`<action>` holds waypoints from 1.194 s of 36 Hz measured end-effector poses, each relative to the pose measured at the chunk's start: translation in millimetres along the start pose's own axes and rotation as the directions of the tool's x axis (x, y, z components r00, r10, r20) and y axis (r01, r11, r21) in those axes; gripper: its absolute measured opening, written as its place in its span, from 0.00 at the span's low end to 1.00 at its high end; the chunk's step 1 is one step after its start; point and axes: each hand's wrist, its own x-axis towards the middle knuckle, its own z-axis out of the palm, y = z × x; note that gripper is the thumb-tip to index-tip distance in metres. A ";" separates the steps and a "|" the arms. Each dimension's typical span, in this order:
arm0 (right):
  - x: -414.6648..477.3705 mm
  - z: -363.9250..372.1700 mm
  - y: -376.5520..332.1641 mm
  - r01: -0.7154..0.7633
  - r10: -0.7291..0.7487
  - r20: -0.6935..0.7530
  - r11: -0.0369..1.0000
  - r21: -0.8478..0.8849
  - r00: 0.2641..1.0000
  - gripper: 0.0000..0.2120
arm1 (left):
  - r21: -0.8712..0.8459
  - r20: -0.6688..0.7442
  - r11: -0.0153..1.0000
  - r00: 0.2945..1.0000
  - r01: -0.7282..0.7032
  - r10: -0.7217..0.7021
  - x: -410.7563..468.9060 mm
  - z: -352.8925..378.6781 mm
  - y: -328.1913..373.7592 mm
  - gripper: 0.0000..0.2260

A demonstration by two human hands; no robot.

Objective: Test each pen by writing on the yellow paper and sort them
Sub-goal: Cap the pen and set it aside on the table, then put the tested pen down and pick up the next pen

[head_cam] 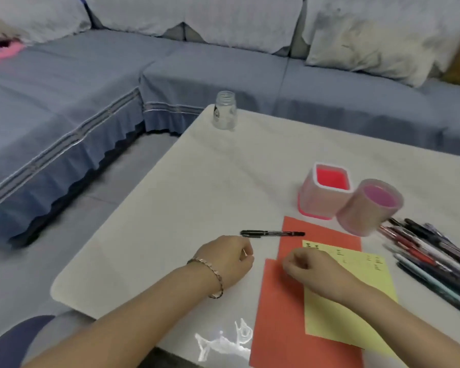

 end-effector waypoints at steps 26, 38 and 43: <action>-73.1 -86.2 192.0 -0.444 0.237 -0.476 0.807 -0.389 0.847 0.11 | 0.104 -0.012 0.968 0.973 -0.227 0.230 43.4 67.0 84.9 0.09; -117.7 -95.2 58.4 0.021 -0.039 -0.310 0.998 -0.059 0.950 0.06 | 0.144 -0.112 0.621 0.611 -0.770 0.784 48.0 75.1 124.9 0.14; -122.6 -115.4 62.4 0.066 0.000 -0.133 0.869 0.491 0.991 0.04 | 0.039 -0.143 0.695 0.685 -0.718 0.715 37.4 74.4 117.4 0.16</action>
